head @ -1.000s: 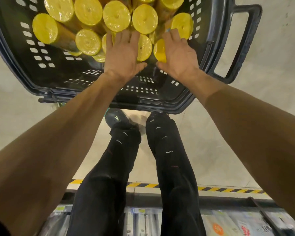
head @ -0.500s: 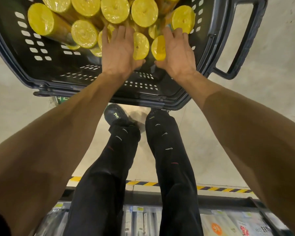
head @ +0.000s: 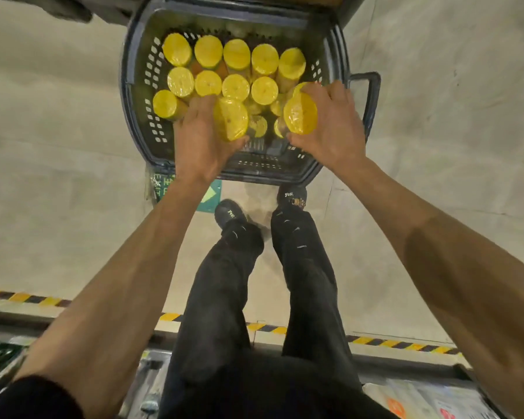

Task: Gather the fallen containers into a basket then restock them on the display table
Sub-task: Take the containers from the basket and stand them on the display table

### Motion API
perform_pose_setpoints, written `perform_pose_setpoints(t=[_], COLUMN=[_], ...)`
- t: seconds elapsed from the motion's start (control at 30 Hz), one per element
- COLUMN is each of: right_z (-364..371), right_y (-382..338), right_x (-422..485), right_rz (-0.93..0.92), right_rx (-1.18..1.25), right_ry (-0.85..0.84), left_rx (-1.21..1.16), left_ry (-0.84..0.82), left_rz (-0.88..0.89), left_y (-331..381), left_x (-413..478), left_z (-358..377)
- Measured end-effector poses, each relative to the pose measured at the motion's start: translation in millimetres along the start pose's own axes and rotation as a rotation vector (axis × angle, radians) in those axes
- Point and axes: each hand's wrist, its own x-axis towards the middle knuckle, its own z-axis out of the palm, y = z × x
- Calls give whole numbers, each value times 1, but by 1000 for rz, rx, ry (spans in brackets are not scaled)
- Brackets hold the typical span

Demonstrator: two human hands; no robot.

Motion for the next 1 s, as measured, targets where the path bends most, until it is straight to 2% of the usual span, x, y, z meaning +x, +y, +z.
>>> perform_pose_setpoints(t=[0.17,0.37,0.53,0.7,0.9,1.0], right_z=[-108,-215,-267,-311,-348,-364], right_y=[-52,-114,-154,-187,-210,-212], right_x=[-61,-126,-163,-203,-243,-258], right_rz=[-33,-90,-143,-160,-200,-204], right_rx=[125,281,429,608,737,745], right_ry=[49,183,324,382,468,505], left_rx=[-107,-254,-288,-392,-774,-864], left_ry=[66,186,225,263,175,137], left_rz=[-38,76,257,410,390,399], left_y=[51,98,116,132,155,169], left_x=[-47,-94,-108,-127,-157,-168], left_z=[-107,-227,-310,-383,-431,-441])
